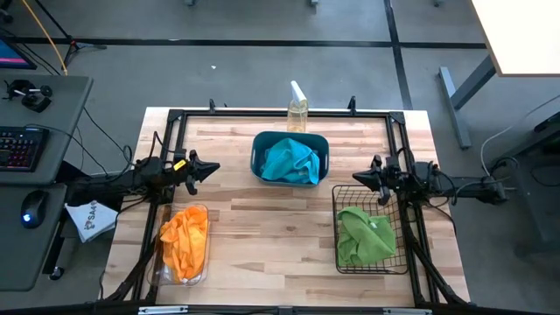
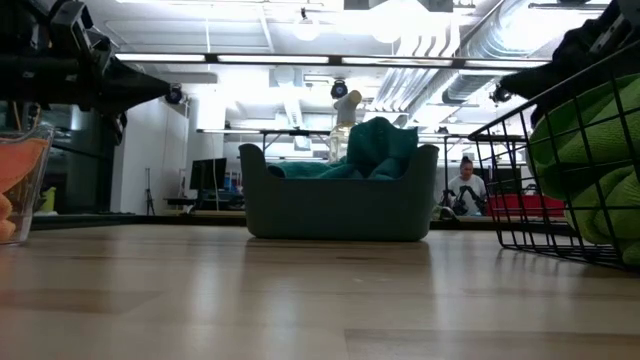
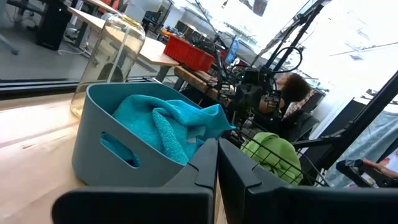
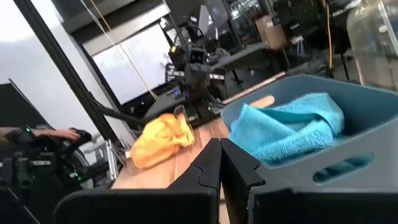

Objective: Sort microfiber towel by color & place in baskets
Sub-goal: Return to Home Position

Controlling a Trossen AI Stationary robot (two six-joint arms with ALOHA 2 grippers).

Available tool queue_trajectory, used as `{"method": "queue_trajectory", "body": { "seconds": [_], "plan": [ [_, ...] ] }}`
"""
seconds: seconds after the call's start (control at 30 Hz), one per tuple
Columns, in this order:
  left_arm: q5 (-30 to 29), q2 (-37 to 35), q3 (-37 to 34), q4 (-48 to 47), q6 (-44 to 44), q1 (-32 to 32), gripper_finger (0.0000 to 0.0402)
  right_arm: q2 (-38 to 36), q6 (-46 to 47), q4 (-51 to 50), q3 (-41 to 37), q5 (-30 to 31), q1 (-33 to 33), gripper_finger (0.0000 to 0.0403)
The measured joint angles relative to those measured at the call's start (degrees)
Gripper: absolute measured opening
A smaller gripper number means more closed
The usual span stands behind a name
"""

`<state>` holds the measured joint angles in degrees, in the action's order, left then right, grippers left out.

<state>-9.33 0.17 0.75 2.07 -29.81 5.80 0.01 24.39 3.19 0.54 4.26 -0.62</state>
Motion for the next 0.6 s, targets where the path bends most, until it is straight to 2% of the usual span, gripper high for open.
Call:
{"method": "queue_trajectory", "body": {
  "seconds": [0.6],
  "plan": [
    [0.0,0.01,-0.02,0.0,-0.01,-1.87,0.0,-0.02,0.13,-1.52,0.0,0.17,2.29,0.0]
  ]
}}
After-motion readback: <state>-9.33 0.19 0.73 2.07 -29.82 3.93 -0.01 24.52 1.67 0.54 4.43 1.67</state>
